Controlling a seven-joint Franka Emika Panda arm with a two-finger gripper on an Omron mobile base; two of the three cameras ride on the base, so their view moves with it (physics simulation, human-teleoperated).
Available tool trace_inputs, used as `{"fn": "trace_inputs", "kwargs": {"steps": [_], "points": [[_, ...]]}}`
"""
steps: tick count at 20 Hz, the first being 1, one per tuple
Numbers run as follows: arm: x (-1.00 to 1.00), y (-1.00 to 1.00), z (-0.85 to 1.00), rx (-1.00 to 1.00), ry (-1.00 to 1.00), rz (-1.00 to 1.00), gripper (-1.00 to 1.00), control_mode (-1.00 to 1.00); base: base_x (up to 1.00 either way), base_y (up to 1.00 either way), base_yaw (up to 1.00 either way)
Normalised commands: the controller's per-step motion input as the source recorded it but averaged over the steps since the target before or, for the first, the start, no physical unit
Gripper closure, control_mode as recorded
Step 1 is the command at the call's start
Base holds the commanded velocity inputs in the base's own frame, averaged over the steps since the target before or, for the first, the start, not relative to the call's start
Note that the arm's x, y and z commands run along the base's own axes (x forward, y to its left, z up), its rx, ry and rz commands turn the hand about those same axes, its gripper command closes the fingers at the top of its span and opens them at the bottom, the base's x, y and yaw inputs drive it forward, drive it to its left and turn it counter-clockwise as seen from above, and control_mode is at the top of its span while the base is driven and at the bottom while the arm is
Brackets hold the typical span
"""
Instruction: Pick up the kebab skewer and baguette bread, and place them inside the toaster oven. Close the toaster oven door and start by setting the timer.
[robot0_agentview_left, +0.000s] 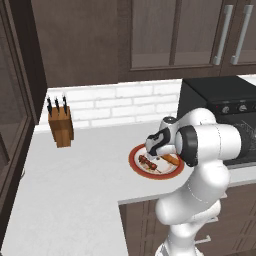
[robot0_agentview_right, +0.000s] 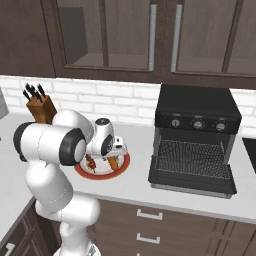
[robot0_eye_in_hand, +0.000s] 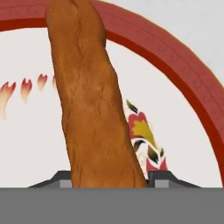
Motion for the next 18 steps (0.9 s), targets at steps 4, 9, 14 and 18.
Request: {"fn": "trace_inputs", "kwargs": {"steps": [4, 9, 14, 18], "points": [[0.0, 0.0, 0.02, 0.0, 0.0, 0.0, 1.0, -1.0, 0.0, 0.0, 0.0], [-0.06, 0.0, 0.54, 0.01, 0.0, -0.09, 1.0, -1.0, 0.0, 0.0, 0.0], [-0.46, -0.03, 0.58, 0.08, -0.02, -0.17, 1.0, -1.0, 0.0, 0.0, 0.0], [-0.17, -0.12, 0.61, 0.13, 0.0, -0.14, 1.0, -1.0, 0.0, 0.0, 0.0]]}}
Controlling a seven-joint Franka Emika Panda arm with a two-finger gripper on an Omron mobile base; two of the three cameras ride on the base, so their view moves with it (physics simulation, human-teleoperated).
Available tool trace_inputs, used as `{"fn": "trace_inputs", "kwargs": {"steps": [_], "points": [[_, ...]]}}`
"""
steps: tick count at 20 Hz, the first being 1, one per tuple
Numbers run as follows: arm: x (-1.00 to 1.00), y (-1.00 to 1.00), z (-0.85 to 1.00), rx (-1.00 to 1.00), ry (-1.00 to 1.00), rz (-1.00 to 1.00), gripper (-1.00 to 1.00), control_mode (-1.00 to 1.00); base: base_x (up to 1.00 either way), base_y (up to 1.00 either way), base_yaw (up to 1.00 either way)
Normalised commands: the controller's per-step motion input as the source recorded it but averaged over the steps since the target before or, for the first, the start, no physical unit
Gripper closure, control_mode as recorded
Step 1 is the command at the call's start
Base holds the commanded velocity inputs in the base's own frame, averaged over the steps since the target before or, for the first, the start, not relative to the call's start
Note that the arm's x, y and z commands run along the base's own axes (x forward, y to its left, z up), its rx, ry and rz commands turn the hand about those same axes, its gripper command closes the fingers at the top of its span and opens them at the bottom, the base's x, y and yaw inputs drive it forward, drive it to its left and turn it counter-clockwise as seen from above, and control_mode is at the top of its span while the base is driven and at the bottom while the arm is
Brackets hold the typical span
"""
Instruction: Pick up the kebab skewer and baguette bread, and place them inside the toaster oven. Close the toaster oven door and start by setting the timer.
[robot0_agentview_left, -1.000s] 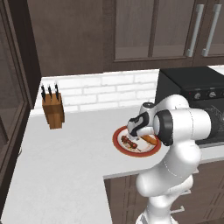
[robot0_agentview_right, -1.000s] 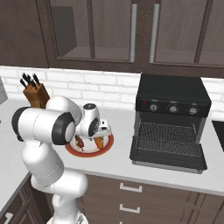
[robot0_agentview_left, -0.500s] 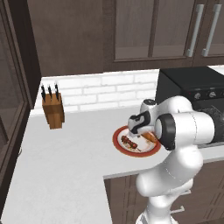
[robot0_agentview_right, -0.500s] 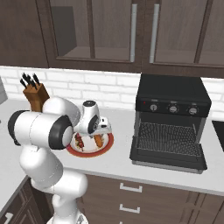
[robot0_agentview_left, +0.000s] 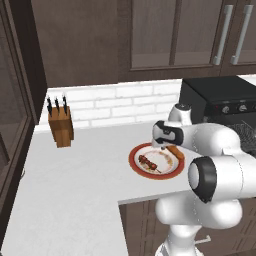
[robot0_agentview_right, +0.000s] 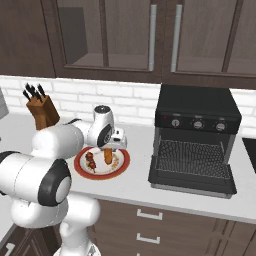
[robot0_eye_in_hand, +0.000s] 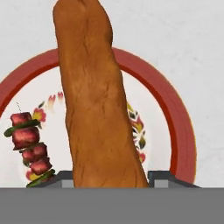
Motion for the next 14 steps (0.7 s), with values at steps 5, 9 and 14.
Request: {"fn": "trace_inputs", "kwargs": {"steps": [5, 9, 14], "points": [[-0.03, -0.12, 0.2, 0.14, 0.0, -0.23, 1.0, -1.0, 0.0, 0.0, 0.0], [-0.11, -0.06, 0.1, 0.18, -0.03, -0.42, 1.0, -1.0, 0.0, 0.0, 0.0], [-0.28, -0.15, 0.19, 0.25, -0.09, -0.44, 1.0, -1.0, 0.0, 0.0, 0.0]]}}
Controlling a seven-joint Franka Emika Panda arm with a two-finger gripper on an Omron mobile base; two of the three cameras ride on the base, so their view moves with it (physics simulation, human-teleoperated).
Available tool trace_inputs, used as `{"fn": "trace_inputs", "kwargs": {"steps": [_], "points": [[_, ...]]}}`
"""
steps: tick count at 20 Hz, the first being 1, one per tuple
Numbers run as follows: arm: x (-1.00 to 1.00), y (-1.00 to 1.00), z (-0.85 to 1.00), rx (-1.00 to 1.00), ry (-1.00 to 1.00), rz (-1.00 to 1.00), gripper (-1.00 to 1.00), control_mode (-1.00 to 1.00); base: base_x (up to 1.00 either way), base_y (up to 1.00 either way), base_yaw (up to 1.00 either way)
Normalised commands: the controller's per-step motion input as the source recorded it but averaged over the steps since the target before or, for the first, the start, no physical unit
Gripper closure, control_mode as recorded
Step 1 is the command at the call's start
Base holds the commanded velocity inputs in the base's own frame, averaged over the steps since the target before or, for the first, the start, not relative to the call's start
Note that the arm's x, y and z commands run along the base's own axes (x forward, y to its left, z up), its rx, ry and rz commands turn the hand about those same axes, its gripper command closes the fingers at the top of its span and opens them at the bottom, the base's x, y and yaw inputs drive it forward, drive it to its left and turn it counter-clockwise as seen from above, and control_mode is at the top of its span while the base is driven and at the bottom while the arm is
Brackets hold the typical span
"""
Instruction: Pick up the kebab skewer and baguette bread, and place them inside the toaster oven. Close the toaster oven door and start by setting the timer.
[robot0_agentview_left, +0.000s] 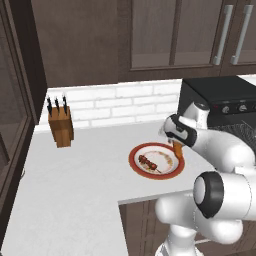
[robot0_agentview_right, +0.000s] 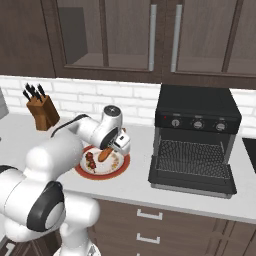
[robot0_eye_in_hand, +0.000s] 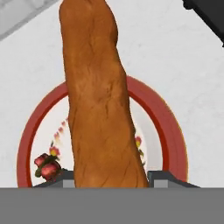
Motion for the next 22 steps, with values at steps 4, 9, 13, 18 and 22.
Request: {"fn": "trace_inputs", "kwargs": {"steps": [4, 9, 13, 18, 22], "points": [[-0.42, -0.3, 0.29, 0.26, -0.07, -0.43, 1.0, -1.0, 0.0, 0.0, 0.0], [-0.32, -0.59, 0.22, 0.24, -0.05, -0.45, 1.0, -1.0, 0.0, 0.0, 0.0], [-0.03, -0.57, 0.14, 0.18, -0.08, -0.38, 1.0, -1.0, 0.0, 0.0, 0.0], [0.0, -0.4, 0.05, 0.13, -0.08, -0.33, 1.0, -1.0, 0.0, 0.0, 0.0], [0.01, -0.5, 0.02, 0.12, -0.05, -0.3, 1.0, -1.0, 0.0, 0.0, 0.0]]}}
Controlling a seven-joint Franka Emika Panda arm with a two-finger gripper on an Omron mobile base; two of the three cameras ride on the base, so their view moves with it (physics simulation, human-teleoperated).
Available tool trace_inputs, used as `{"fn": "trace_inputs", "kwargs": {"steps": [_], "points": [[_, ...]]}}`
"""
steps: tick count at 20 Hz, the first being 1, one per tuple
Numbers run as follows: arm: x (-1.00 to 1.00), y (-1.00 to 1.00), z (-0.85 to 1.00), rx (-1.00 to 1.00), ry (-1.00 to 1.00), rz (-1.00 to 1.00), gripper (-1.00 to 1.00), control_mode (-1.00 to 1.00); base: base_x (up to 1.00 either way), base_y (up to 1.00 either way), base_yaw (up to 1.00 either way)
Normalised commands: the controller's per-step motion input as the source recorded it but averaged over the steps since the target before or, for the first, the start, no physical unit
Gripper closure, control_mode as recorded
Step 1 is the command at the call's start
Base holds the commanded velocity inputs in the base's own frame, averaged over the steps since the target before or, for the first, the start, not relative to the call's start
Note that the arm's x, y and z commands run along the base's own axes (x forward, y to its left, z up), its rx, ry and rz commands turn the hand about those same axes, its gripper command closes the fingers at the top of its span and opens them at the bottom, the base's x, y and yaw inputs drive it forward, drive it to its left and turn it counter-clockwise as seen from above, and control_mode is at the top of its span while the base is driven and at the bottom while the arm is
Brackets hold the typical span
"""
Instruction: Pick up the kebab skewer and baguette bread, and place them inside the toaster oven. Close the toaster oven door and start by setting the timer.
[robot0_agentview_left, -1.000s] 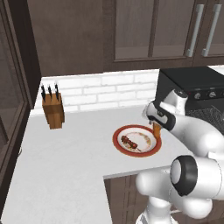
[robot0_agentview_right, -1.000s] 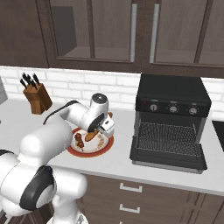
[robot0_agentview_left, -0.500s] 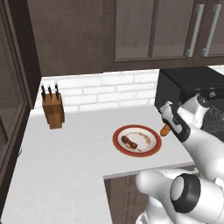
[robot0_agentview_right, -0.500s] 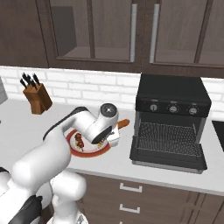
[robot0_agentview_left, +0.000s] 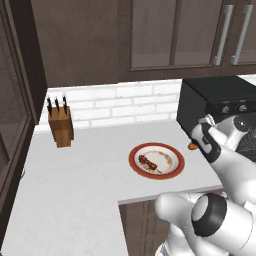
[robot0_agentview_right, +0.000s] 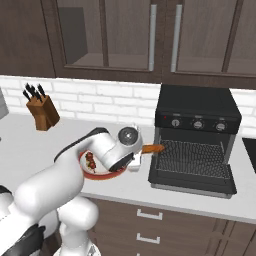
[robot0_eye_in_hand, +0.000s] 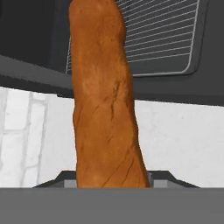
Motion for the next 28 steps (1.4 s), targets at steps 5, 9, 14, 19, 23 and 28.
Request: {"fn": "trace_inputs", "kwargs": {"steps": [5, 9, 14, 19, 23, 28], "points": [[0.07, -0.5, 0.06, 0.12, -0.01, -0.21, 1.0, -1.0, 0.0, 0.0, 0.0], [0.2, -0.55, 0.01, 0.06, -0.02, -0.12, 1.0, -1.0, 0.0, 0.0, 0.0], [0.13, -0.79, 0.0, 0.01, 0.0, 0.05, 1.0, -1.0, 0.0, 0.0, 0.0], [0.03, -0.72, 0.04, 0.03, 0.0, 0.18, 1.0, -1.0, 0.0, 0.0, 0.0], [0.13, -0.58, 0.05, 0.04, -0.02, 0.1, 1.0, -1.0, 0.0, 0.0, 0.0], [0.19, -0.37, 0.0, 0.05, -0.04, 0.0, 1.0, -1.0, 0.0, 0.0, 0.0]]}}
